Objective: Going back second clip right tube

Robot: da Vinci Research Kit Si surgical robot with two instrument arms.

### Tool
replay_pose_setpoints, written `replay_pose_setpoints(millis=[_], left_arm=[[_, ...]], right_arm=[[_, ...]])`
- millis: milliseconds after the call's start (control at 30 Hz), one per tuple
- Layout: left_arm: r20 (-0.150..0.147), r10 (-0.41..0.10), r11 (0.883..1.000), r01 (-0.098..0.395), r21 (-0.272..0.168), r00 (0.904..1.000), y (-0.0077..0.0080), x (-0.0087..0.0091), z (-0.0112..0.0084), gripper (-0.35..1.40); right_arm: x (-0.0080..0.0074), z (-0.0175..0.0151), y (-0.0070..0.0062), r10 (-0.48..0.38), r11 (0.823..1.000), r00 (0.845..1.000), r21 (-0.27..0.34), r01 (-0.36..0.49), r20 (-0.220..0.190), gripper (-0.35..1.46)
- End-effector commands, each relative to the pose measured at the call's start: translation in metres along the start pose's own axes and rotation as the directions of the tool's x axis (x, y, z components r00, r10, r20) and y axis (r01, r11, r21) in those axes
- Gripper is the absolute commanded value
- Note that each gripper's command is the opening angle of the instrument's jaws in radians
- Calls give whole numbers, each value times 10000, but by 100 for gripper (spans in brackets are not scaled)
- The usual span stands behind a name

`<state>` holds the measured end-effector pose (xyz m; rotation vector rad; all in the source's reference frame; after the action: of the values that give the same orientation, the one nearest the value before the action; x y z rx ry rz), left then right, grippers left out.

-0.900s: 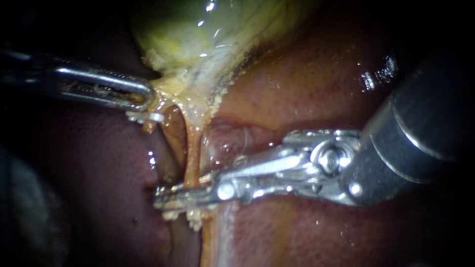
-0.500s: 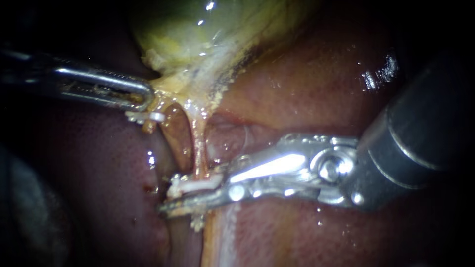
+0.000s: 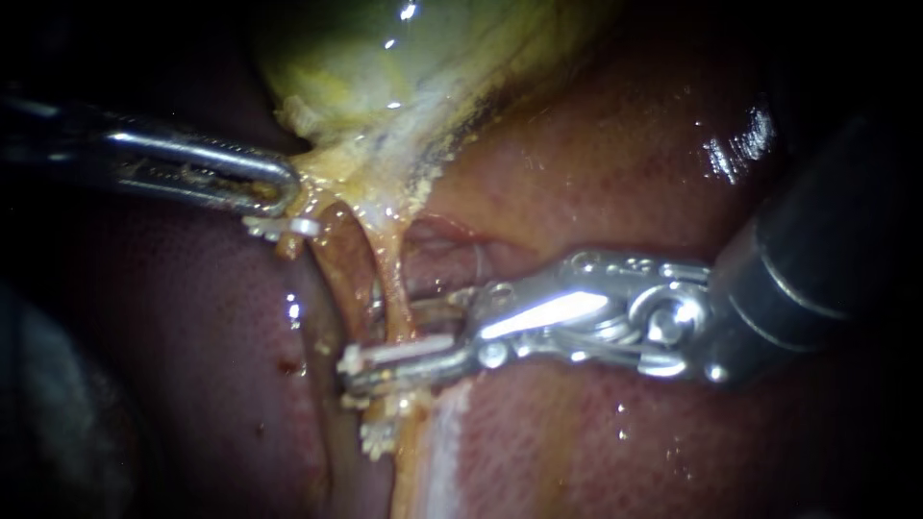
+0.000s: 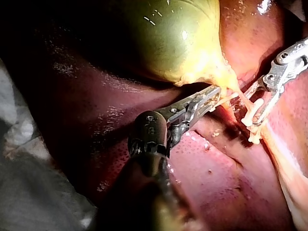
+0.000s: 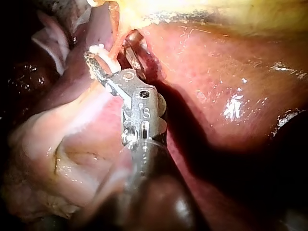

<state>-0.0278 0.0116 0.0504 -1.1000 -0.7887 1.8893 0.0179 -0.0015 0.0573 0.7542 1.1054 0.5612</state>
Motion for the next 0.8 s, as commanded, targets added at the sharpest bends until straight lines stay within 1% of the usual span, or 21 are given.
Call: replay_pose_setpoints(millis=[33,167,267,400,500,533,633,800], left_arm=[[0,2,10000,-2,4,10000,0,0,-1,-35],[3,4,10000,-4,0,10000,0,0,-1,-35],[4,4,10000,-4,-1,10000,0,-1,-2,-35],[5,6,10000,-6,-3,10000,0,-1,-2,-35],[7,7,10000,-7,-7,10000,0,-1,-3,-35],[7,8,10000,-8,-7,10000,0,-1,-3,-35],[7,8,10000,-7,-8,10000,0,-1,-3,-35],[8,10,10000,-10,-8,10000,-1,-1,-3,-35]], right_arm=[[-1,-3,0,-46,10000,10000,-16,46,-11,50],[-5,-17,-1,-468,9989,9989,-12,468,-35,50],[-8,-34,-3,-1054,9944,9944,-20,1054,-76,50],[-11,-66,-4,-1834,9830,9829,-144,1831,-178,50],[-14,-90,-4,-2269,9738,9737,-182,2265,-217,50],[-17,-100,-3,-2494,9683,9682,-210,2490,-204,50],[-21,-122,-1,-2835,9587,9590,-280,2832,-59,50],[-22,-146,5,-3211,9455,9462,-431,3227,400,50]])
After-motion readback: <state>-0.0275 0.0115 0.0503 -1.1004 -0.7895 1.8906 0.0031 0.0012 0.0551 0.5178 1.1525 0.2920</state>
